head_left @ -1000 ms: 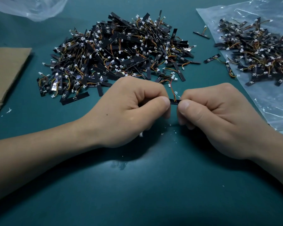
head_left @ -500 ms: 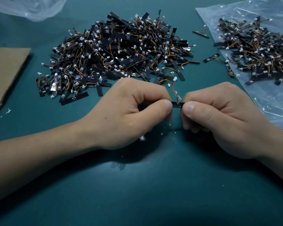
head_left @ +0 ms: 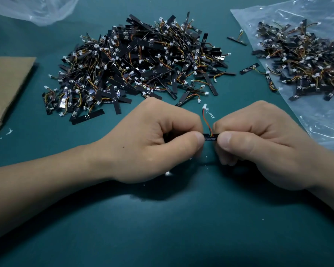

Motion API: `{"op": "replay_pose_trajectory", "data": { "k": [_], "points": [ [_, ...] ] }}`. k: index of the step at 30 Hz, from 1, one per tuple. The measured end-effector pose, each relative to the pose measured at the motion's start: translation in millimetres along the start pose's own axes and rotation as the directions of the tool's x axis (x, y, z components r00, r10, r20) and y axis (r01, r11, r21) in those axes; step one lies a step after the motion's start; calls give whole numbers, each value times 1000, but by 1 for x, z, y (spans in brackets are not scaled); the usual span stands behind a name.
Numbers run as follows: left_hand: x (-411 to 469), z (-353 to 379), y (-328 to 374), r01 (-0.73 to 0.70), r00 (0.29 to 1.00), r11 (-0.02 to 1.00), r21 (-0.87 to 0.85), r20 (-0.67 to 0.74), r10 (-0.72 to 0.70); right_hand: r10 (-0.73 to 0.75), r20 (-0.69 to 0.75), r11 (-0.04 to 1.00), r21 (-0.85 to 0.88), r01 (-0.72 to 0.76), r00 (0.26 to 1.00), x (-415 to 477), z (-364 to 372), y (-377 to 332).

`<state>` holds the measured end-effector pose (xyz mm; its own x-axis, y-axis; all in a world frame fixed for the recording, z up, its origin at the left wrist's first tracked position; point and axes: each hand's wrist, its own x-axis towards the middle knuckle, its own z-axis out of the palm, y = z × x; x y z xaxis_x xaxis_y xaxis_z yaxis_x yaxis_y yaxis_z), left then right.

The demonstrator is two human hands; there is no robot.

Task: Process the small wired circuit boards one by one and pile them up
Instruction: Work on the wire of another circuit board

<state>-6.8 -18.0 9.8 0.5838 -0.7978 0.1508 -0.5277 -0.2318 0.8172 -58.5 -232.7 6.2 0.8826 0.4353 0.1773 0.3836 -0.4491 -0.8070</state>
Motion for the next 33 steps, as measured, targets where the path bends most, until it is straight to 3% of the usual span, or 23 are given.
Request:
{"op": "replay_pose_trajectory", "data": {
  "k": [9, 15, 25, 27, 29, 31, 33],
  "points": [
    [1, 0, -2, -16, 999, 1000, 19, -35, 16, -6, -15, 1000, -24, 5, 1000, -1, 0, 0],
    [1, 1, -4, -53, 998, 998, 37, 27, 52, -13, 1, 999, -44, 13, 1000, -2, -1, 1],
    [1, 2, -7, -28, 995, 999, 21, -98, 30, 25, 42, 998, 61, -28, 999, -4, -3, 6],
    [1, 4, -6, -30, 988, 999, -27, -153, 25, 29, -44, 996, 91, -25, 999, -3, 0, 5],
    [1, 4, -7, -42, 965, 999, -26, -260, 33, 66, -283, 972, 234, 2, 957, 2, 1, 5],
    [2, 4, -7, -21, 935, 992, 124, -348, 63, 202, -446, 907, 421, 5, 872, 8, -2, 8],
    [1, 9, -8, 77, 931, 928, 364, -359, 64, 270, -461, 885, 466, -28, 845, 12, -3, 11]
  ]
}}
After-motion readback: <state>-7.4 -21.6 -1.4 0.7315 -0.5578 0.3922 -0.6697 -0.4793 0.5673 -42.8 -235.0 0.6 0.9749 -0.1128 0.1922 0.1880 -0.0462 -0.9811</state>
